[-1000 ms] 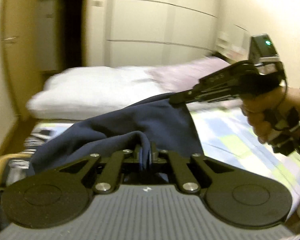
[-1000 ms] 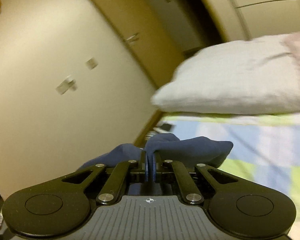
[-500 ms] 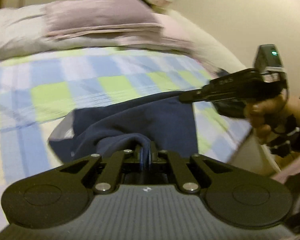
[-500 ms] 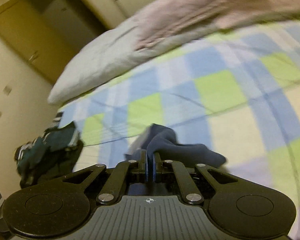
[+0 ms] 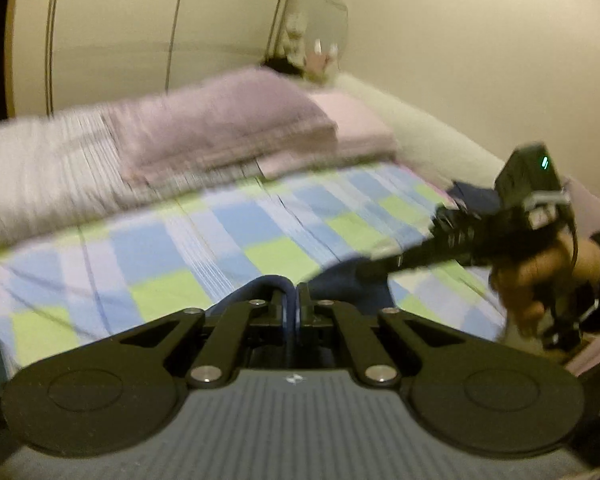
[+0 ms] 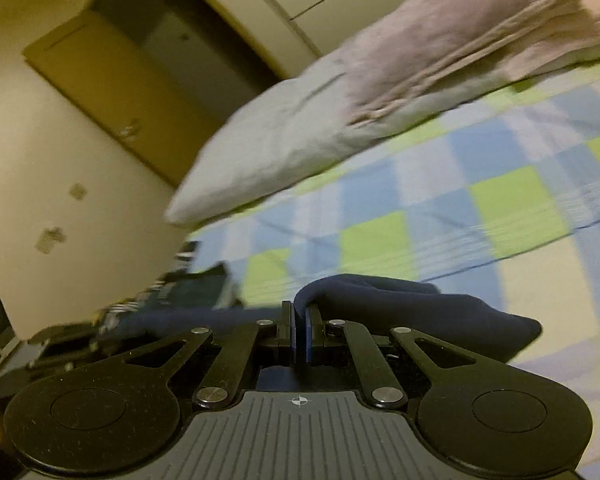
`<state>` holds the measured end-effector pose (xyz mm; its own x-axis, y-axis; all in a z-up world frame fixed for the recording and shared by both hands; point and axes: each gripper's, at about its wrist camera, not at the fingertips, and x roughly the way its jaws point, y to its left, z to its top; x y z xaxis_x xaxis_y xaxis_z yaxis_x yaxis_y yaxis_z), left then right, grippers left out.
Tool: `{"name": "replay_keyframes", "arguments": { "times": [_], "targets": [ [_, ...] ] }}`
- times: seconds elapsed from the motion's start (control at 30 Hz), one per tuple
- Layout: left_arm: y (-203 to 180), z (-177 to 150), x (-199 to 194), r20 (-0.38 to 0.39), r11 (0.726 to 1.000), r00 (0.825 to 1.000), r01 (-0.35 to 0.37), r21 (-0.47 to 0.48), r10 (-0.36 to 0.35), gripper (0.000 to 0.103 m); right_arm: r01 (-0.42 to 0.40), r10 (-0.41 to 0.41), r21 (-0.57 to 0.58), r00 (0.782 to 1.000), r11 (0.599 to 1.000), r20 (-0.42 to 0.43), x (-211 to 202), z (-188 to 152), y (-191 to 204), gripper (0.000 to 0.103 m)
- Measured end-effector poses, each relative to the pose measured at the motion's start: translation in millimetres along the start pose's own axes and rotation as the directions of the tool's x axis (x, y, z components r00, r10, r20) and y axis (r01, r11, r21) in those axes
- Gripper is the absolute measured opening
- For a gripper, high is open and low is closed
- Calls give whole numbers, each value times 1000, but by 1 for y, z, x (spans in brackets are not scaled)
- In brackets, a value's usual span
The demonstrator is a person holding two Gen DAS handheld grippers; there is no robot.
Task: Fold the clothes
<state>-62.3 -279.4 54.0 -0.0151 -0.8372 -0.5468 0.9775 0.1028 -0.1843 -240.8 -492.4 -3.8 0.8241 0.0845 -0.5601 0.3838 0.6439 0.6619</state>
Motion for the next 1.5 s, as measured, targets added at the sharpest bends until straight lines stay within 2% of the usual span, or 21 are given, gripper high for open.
{"name": "replay_keyframes", "arguments": {
  "times": [0.2,0.27,0.4,0.5,0.57,0.63,0.67,0.73,0.77,0.83,0.87,0.97,1.03,1.1,1.23,1.3,1.33,1.37,1.4,1.43,1.5],
  "targets": [
    [-11,42,-21,92,994,996,6,110,-16,0,-78,75,84,996,993,41,7,2,14,3],
    [-28,50,-10,94,987,994,36,157,-51,0,-40,31,129,997,991,70,-3,3,0,3],
    [-79,47,56,-30,972,983,184,148,-181,6,104,-141,291,984,951,107,-30,2,-63,3],
    [-116,40,105,-128,952,956,278,128,-262,24,306,-360,393,930,867,71,-55,0,-118,3],
    [-135,26,131,-189,946,944,298,129,-272,32,411,-466,387,883,825,56,-79,2,-143,3],
    [-139,9,154,-243,960,940,266,88,-239,36,467,-513,350,857,812,45,-98,4,-162,7],
    [-137,0,163,-271,973,942,222,67,-196,39,484,-517,320,856,814,23,-101,6,-169,14],
    [-130,-20,180,-331,994,940,105,33,-88,39,503,-516,252,856,827,-14,-102,9,-179,87],
    [-124,-30,186,-359,999,933,39,15,-31,39,492,-498,193,867,849,-21,-96,9,-179,89],
    [-111,-47,188,-396,997,916,-76,-17,63,41,456,-453,47,890,889,-59,-74,9,-175,89],
    [-104,-55,187,-409,991,906,-131,-30,108,49,428,-430,-40,898,903,-95,-58,7,-171,89],
    [-82,-78,186,-440,955,868,-287,-71,229,61,315,-385,-311,902,896,-196,-6,-6,-149,89],
    [-67,-90,188,-455,939,855,-328,-101,250,62,214,-373,-492,893,844,-250,31,-22,-124,89],
    [-51,-101,191,-470,925,843,-359,-127,262,63,110,-367,-637,885,763,-287,62,-42,-102,89],
    [-30,-125,204,-508,934,821,-347,-84,260,63,25,-499,-834,810,552,-306,121,-95,-94,89],
    [-25,-140,211,-527,945,811,-325,-43,255,64,31,-553,-862,778,506,-297,139,-113,-103,88],
    [-22,-147,215,-536,949,807,-312,-34,246,64,45,-568,-862,770,504,-291,145,-114,-110,86],
    [-20,-155,218,-546,954,803,-299,-26,237,64,62,-581,-861,762,504,-286,149,-115,-117,76],
    [-17,-160,220,-552,958,803,-286,-25,226,64,82,-573,-839,765,539,-294,147,-107,-122,47],
    [-14,-163,220,-555,961,804,-274,-30,212,64,102,-562,-811,769,576,-303,144,-98,-126,25],
    [-8,-168,221,-558,967,808,-252,-40,188,64,155,-526,-728,790,667,-314,133,-77,-133,3]
  ]
}}
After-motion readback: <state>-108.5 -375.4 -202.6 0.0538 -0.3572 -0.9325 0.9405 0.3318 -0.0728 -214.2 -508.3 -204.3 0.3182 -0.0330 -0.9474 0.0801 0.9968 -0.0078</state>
